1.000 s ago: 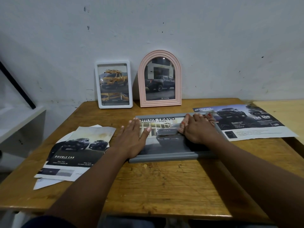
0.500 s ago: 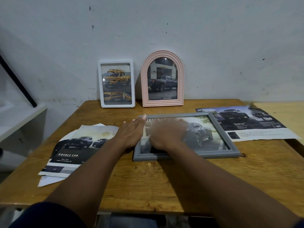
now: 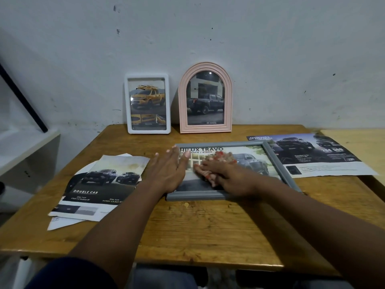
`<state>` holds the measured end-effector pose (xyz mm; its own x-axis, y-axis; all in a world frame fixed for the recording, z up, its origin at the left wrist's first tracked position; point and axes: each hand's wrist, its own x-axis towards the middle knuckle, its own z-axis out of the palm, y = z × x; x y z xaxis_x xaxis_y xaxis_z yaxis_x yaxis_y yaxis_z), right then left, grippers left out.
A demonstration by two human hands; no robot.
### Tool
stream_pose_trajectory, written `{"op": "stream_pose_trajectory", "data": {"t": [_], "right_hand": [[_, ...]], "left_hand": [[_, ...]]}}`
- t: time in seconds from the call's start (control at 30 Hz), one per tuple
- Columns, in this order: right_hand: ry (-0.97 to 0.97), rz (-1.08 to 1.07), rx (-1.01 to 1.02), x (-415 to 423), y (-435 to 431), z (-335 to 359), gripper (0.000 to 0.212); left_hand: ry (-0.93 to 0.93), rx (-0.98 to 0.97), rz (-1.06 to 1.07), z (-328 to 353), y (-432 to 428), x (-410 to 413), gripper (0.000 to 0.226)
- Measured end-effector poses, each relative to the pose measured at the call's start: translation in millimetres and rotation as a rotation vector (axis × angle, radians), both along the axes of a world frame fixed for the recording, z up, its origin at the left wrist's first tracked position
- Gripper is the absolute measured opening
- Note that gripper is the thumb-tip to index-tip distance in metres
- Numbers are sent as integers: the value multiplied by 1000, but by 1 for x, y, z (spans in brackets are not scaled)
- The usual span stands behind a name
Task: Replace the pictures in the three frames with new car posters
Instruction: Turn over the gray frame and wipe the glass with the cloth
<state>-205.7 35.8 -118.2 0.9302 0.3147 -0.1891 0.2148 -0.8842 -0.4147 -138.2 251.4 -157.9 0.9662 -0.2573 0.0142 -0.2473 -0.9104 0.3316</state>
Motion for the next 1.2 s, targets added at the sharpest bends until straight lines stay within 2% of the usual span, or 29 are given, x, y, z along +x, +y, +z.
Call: {"op": "stream_pose_trajectory", "data": {"t": [0.13,0.23,0.3,0.37,0.43,0.53,0.63,0.73,0.8,0.87,0.97,1.2], "right_hand": [[-9,-105,-35,-10,-43,-1,57],[-78,-263,-194,-15,-56,-13,71],[-92,-417,-259,-19,-45,-23,82],[-85,-531,-252,-22,-25,-25,82],[-73,-555,-228,-25,-3,-23,79],[-90,-506,-185,-27,28,-18,78],[-160,-333,-162,-26,63,-16,74],[-226,-150,18,-23,85,-15,43],[-171,-79,159,-24,81,-12,27],[-100,13,200,-29,65,-6,32],[-78,74,115,-36,31,3,42],[-134,-56,37,-59,-68,-2,39]], "left_hand": [[-14,36,-2,1,-2,-3,87],[-23,43,0,3,-4,-5,87],[-29,50,-9,3,-6,-6,87],[-33,41,-8,3,-8,-7,86],[-36,30,-3,3,-8,-7,84],[-37,11,7,3,-6,-6,81],[-24,-32,7,1,-5,-3,79],[-17,-97,0,2,-5,-1,76],[-18,-117,4,4,-5,-3,72],[-19,-98,11,4,-5,-4,72],[-26,-21,-2,2,-4,-2,77],[-73,116,-28,1,-1,0,84]]}}
